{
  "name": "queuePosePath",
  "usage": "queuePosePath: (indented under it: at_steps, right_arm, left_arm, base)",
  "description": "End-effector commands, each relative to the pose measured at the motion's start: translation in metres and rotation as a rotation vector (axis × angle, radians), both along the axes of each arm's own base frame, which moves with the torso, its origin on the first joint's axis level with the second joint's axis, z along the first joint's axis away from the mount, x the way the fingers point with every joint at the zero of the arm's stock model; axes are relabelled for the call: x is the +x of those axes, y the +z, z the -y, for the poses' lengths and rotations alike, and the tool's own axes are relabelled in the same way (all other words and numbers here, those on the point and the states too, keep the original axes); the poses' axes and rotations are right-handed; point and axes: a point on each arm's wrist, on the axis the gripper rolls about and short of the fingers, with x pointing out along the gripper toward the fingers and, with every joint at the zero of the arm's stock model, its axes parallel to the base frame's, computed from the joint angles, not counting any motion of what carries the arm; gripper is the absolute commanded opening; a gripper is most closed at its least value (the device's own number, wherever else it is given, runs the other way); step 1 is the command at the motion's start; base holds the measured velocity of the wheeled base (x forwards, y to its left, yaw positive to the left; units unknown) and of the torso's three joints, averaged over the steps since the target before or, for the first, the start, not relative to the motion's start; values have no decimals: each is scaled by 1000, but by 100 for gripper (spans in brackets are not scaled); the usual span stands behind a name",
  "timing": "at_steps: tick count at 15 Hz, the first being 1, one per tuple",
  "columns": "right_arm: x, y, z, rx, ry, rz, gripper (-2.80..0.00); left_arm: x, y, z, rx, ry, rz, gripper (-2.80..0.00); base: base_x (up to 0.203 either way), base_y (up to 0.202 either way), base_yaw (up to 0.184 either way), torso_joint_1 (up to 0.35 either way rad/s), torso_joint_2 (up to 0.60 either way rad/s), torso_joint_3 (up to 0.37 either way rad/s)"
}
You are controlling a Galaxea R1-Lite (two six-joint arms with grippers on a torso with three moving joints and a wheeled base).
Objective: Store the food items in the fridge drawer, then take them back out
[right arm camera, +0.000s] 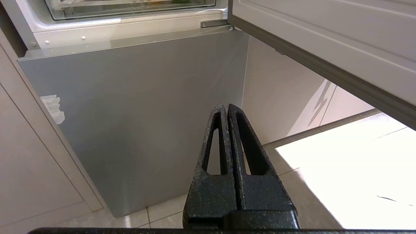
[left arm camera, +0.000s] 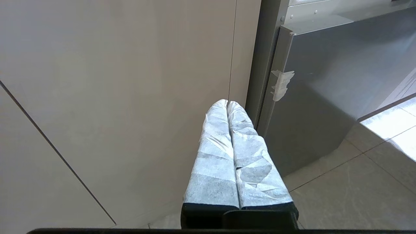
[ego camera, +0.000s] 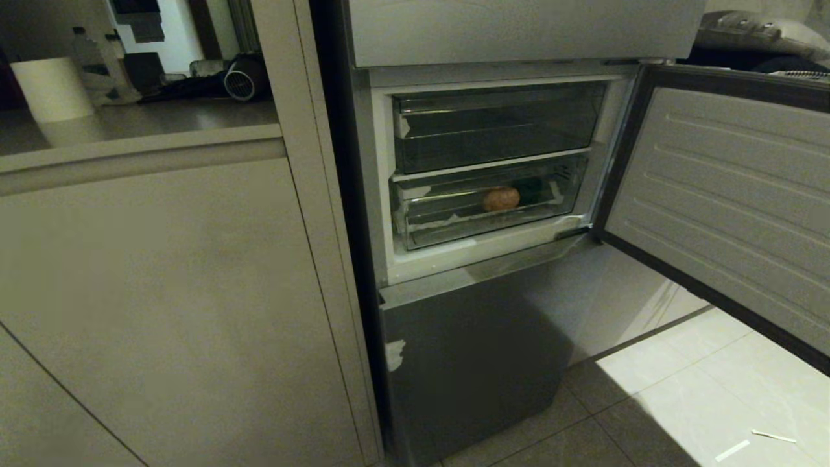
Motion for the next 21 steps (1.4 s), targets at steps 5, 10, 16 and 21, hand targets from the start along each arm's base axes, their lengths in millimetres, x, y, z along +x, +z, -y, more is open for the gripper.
queuePosePath:
  at_steps: [5,10,16,21]
  right_arm:
    - [2,-8,0,0,0,-30,-280]
    - [3,-8,0,0,0,-31,-280]
    - [2,-8,0,0,0,-30,-280]
    - [2,-8,0,0,0,-30,-280]
  left_arm:
    - [0,0,0,0,0,-1,-280]
    - [0,0,0,0,0,-1,-280]
    - [0,0,0,0,0,-1,-280]
    - [0,0,0,0,0,-1,-280]
  base:
    - [3,-4,31,1,2,1]
    - [2,-7,156,2,2,4]
    - [0,0,10,0,0,1]
    - [0,0,0,0,0,0]
